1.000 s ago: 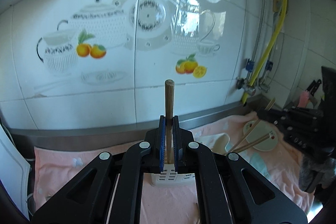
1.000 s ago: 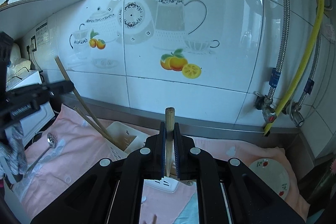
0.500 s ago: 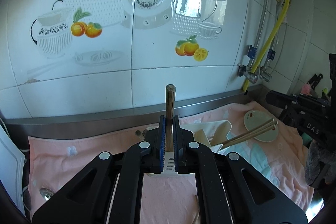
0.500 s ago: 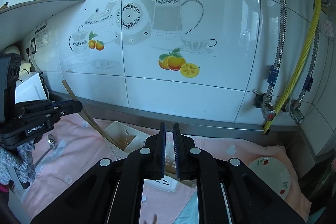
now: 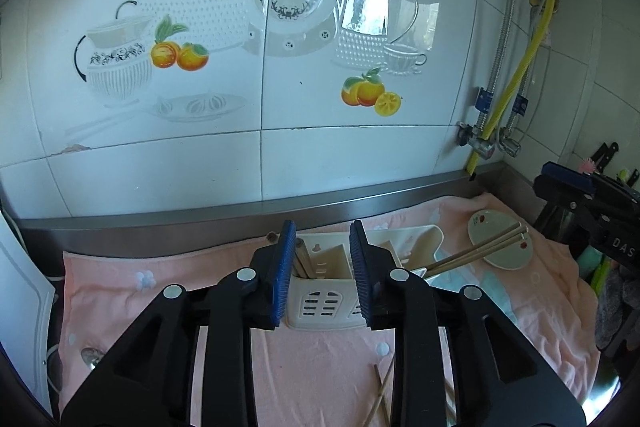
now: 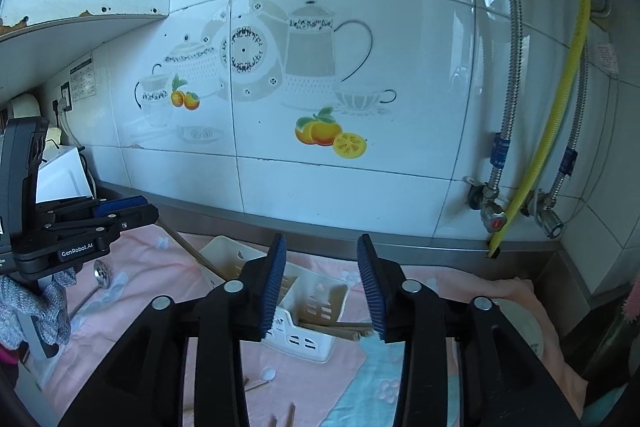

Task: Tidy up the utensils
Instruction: 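Open the left tool over the holder while the right tool releases its chopstick, then move both open tools down to the remaining chopsticks on the towel, then close the right tool on a wooden chopstick while the left tool grasps another chopstick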

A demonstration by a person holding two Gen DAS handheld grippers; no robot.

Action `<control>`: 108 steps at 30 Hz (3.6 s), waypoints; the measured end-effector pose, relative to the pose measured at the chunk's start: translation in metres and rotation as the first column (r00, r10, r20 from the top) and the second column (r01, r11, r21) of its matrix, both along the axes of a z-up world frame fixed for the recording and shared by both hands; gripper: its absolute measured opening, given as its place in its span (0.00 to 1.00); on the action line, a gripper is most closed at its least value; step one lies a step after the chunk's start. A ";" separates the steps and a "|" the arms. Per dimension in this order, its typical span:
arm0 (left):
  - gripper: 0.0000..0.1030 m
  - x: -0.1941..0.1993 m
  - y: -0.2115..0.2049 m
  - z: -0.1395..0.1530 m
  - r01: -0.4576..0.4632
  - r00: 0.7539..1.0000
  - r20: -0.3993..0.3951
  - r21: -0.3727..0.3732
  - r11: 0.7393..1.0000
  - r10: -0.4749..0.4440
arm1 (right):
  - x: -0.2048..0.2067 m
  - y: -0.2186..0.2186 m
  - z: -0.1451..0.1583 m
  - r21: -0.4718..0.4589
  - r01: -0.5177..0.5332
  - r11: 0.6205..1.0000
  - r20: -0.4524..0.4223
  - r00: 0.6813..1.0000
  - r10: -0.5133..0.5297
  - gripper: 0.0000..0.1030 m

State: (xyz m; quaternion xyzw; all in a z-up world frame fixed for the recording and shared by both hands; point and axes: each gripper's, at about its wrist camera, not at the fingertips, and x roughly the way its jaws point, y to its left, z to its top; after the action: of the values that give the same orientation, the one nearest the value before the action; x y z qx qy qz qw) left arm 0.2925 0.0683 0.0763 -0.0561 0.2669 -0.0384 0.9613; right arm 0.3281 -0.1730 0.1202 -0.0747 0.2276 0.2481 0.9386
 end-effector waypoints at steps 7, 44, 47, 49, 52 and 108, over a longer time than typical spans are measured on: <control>0.46 -0.025 0.006 0.002 -0.027 0.999 0.021 -0.003 1.000 0.027 | -0.033 -0.015 0.009 0.020 0.008 1.000 0.055 0.998 -0.009 0.54; 0.83 -0.162 0.010 -0.113 -0.084 0.996 -0.036 -0.041 0.996 0.082 | -0.172 -0.064 -0.155 -0.004 0.004 1.000 -0.156 0.988 -0.005 0.74; 0.83 -0.172 0.011 -0.121 -0.092 0.995 -0.039 -0.055 0.994 0.090 | -0.180 -0.066 -0.171 -0.025 0.016 1.000 -0.165 0.986 -0.020 0.74; 0.84 -0.177 0.011 -0.126 -0.097 0.995 -0.044 -0.058 0.994 0.094 | -0.184 -0.069 -0.181 -0.020 0.023 1.000 -0.186 0.982 -0.026 0.74; 0.84 -0.184 0.009 -0.133 -0.105 0.993 -0.051 -0.049 0.993 0.102 | -0.187 -0.073 -0.195 -0.012 0.029 1.000 -0.224 0.974 -0.031 0.72; 0.63 -0.185 -0.029 -0.196 0.007 0.977 -0.215 0.065 0.998 0.007 | -0.179 -0.048 -0.249 -0.125 0.030 0.992 -0.289 0.955 -0.066 0.07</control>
State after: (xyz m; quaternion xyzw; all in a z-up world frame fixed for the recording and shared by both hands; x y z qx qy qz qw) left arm 0.1078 0.0395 -0.1194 -0.0285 0.3703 -0.0232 0.9282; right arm 0.1489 -0.2209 -0.1288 -0.0876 0.3803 0.2194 0.8942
